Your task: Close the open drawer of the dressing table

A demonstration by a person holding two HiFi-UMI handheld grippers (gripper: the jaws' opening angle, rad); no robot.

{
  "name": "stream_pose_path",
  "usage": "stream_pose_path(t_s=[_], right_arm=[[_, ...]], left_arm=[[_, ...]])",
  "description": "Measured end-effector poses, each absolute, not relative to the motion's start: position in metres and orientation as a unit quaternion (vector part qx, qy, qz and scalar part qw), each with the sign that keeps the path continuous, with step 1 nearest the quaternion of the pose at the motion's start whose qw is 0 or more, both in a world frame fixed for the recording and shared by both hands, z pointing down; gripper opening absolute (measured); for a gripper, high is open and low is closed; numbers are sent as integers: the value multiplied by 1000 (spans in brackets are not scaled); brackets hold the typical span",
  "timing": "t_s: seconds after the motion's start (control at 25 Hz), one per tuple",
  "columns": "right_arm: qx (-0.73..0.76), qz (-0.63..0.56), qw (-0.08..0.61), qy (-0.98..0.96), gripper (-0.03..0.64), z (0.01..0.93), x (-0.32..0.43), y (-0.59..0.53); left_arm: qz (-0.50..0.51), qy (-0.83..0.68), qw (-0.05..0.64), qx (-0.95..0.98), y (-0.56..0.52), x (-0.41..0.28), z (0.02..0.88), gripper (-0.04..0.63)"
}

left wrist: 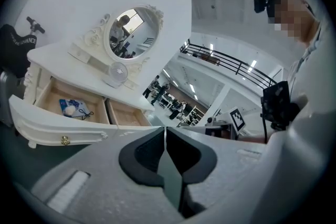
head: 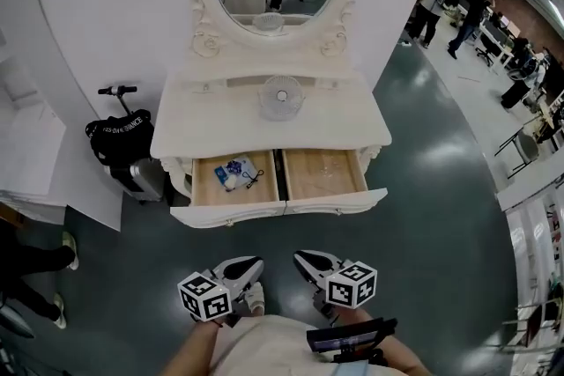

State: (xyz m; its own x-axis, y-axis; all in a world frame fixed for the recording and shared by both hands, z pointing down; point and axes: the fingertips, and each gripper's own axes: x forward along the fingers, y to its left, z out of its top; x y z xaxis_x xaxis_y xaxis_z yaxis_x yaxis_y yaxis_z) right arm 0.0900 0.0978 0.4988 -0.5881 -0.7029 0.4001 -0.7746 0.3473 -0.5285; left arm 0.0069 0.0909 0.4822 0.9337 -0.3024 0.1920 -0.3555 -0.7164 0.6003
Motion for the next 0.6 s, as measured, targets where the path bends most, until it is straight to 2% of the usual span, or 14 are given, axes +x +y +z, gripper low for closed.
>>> stream_pose_path(t_s=[0.6], right_arm=[[362, 344, 131, -857, 17, 527, 33, 34]], left_arm=[[62, -210, 343, 914, 31, -32, 507, 18]])
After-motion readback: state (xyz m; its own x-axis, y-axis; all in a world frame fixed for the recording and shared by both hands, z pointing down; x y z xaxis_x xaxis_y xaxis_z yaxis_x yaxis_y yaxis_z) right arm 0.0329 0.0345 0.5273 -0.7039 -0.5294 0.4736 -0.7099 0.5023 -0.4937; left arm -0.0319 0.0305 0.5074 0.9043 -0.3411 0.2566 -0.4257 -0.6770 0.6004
